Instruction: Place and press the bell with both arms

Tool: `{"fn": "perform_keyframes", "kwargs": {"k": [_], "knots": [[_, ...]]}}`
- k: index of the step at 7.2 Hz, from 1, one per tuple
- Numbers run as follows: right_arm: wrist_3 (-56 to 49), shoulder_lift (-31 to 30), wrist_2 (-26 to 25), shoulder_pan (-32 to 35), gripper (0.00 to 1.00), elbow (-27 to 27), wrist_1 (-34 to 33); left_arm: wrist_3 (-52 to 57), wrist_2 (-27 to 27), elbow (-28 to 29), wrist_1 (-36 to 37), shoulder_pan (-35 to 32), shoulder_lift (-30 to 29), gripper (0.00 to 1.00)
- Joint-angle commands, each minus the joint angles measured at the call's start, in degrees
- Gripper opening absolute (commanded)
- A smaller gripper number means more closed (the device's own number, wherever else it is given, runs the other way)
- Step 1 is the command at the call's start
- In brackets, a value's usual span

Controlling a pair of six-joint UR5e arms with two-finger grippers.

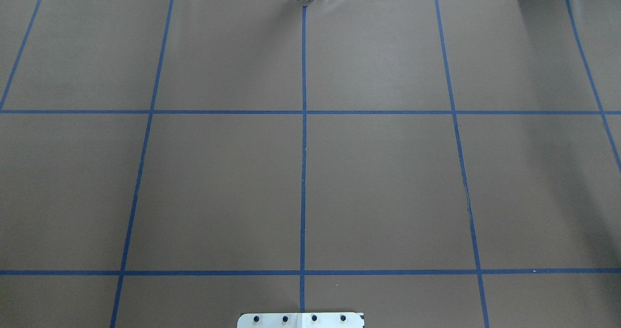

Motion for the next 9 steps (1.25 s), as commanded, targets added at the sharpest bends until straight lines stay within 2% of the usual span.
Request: {"fn": "perform_keyframes", "kwargs": {"k": [1, 5, 9], "knots": [[0.0, -0.1, 0.1, 0.0, 1.0, 0.1, 0.0, -0.5, -0.4, 4.0, -0.1, -0.1, -2.7, 0.99], [0.1, -0.2, 0.1, -0.2, 1.0, 0.3, 0.0, -5.6, -0.6, 4.4, -0.4, -0.1, -3.0, 0.99], [0.1, -0.3, 0.1, -0.5, 1.0, 0.3, 0.0, -5.3, -0.8, 5.0, -0.2, 0.2, -3.1, 0.99]]}}
